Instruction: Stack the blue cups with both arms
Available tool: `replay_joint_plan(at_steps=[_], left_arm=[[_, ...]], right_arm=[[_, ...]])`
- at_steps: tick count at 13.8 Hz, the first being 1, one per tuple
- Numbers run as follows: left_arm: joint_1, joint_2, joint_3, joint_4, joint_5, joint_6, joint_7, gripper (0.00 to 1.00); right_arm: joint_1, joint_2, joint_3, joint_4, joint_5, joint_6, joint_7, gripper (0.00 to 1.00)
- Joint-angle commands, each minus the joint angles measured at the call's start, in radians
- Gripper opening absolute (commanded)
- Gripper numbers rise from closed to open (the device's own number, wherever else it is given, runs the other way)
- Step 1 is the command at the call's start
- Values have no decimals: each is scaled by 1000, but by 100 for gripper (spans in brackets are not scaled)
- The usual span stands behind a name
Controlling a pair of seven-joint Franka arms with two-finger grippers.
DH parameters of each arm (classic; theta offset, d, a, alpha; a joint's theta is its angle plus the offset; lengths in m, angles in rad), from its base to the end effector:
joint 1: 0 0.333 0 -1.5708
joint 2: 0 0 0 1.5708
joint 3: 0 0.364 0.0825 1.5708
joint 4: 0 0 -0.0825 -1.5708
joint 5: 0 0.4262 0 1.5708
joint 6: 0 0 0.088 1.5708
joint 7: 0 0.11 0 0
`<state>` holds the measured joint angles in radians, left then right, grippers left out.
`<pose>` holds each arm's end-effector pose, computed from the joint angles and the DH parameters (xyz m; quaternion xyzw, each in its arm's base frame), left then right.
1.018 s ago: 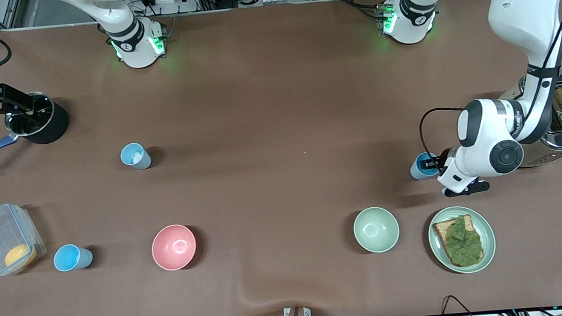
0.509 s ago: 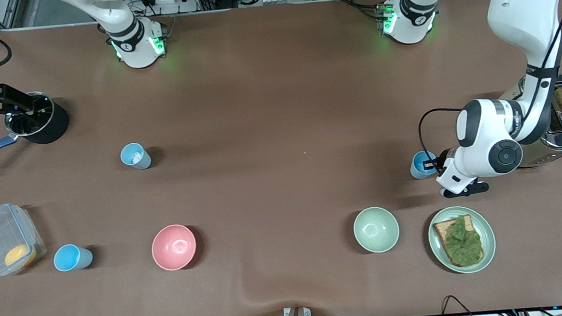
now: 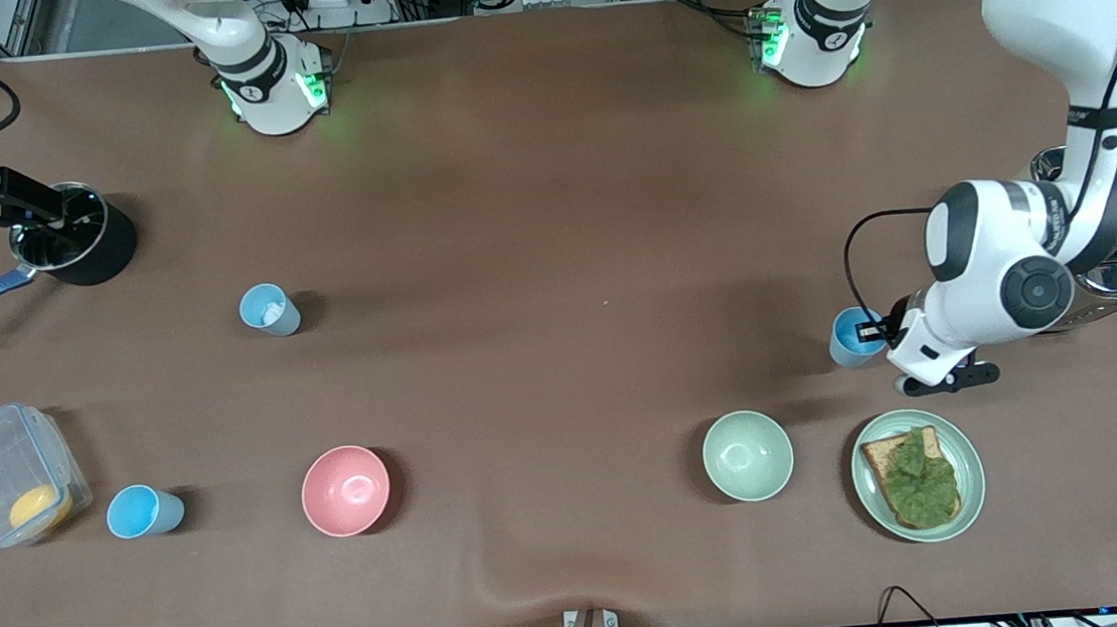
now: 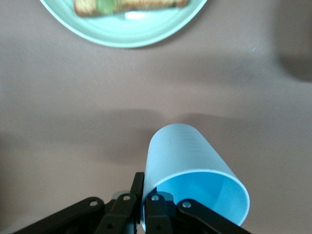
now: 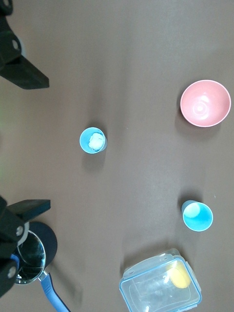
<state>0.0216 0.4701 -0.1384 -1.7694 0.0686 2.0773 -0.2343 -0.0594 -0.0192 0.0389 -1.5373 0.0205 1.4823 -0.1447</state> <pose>0.6898 -0.0689 0.3005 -0.9959 -0.0445 0.0777 0.0106 0.5807 -0.0092 0.6903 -0.9978 -0.0628 0.0170 0.0113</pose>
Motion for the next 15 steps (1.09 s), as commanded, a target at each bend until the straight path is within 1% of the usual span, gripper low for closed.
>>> replay_joint_plan(at_steps=[1,5,10,15], left_arm=[[-2,-30,-1,13,0,-20,26,0],[-3,-41,-15,44,0,-26,10,0],[-3,-53,-17,48,2,-28,10,0],[-5,-59,-30,64,0,-37,9,0]], right_arm=[[-22,-2,16,3,-2,-4,0,100],[-20,-2,16,2,-2,-4,0,100],[-14,8,16,5,9,13,4,100],[-11,8,16,12,-26,6,2,100]])
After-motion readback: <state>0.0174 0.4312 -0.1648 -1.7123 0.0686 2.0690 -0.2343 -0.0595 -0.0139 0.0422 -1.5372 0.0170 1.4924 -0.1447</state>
